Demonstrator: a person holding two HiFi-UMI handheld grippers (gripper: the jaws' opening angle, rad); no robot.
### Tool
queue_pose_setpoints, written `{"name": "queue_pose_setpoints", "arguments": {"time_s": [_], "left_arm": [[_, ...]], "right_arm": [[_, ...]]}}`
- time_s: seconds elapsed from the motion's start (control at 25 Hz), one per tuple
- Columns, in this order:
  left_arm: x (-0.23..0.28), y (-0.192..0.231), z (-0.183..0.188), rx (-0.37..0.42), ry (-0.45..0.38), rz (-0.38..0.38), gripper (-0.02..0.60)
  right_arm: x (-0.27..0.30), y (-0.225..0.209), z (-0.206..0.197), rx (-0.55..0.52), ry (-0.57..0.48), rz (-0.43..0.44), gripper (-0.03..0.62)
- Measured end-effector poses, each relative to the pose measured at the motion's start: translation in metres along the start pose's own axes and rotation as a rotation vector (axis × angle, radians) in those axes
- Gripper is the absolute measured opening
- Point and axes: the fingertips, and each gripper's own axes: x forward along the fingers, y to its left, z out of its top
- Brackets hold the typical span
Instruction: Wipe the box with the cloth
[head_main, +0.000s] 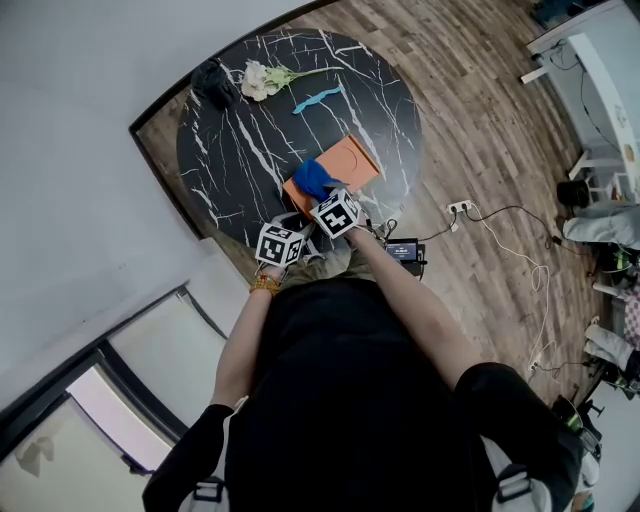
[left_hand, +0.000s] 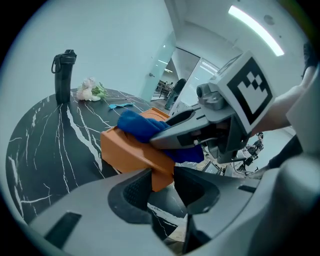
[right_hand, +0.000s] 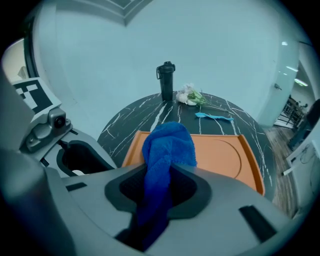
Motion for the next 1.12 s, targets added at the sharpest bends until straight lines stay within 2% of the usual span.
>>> {"name": "queue_pose_setpoints", "arguments": {"time_s": [0.24,0.4,0.48,0.52,0.56,0.64,0.72,0.8,0.88,0.96,1.04,1.12], "left_arm": [[0.0,-0.003,-0.003,0.005,0.01,-0.009,0.138],[0.003,-0.004,-0.005,-0.011,0.012,-0.021,0.138],[0.003,-0.004,-0.005,-0.012,0.011,-0.022,0.138],[0.002,-0.004,-0.004,-0.01,0.009,-0.02,0.138],[0.002,-0.003,-0.004,-0.011,0.007,-0.018,0.138],[0.0,-0.003,-0.002,-0.027,-0.001,-0.017,0.138],[-0.001,-0.002,0.001,-0.054,-0.015,-0.02,0.138],[-0.003,-0.001,0.003,-0.073,-0.029,-0.023,0.138],[-0.003,0.0,0.003,-0.086,-0.039,-0.025,0.138],[-0.004,-0.002,0.003,-0.084,-0.04,-0.027,0.138],[-0.004,-0.006,0.003,-0.077,-0.04,-0.029,0.138],[-0.005,-0.006,0.004,-0.075,-0.041,-0.031,0.138]], "right_arm": [[0.009,0.027,0.007,0.081,-0.027,0.122,0.098],[-0.004,0.051,0.01,0.152,-0.079,0.354,0.098],[-0.017,0.046,0.013,0.201,-0.162,0.403,0.098],[-0.024,0.034,0.014,0.22,-0.216,0.372,0.098],[-0.032,0.014,0.015,0.23,-0.269,0.306,0.099],[-0.049,-0.037,0.014,0.213,-0.335,0.105,0.099],[-0.063,-0.09,0.006,0.156,-0.324,-0.102,0.1],[-0.068,-0.128,-0.007,0.096,-0.253,-0.238,0.099],[-0.063,-0.144,-0.024,0.048,-0.141,-0.284,0.1],[-0.052,-0.144,-0.041,-0.012,-0.051,-0.287,0.1],[-0.043,-0.138,-0.048,-0.058,-0.024,-0.294,0.098],[-0.038,-0.13,-0.046,-0.039,-0.033,-0.285,0.098]]}}
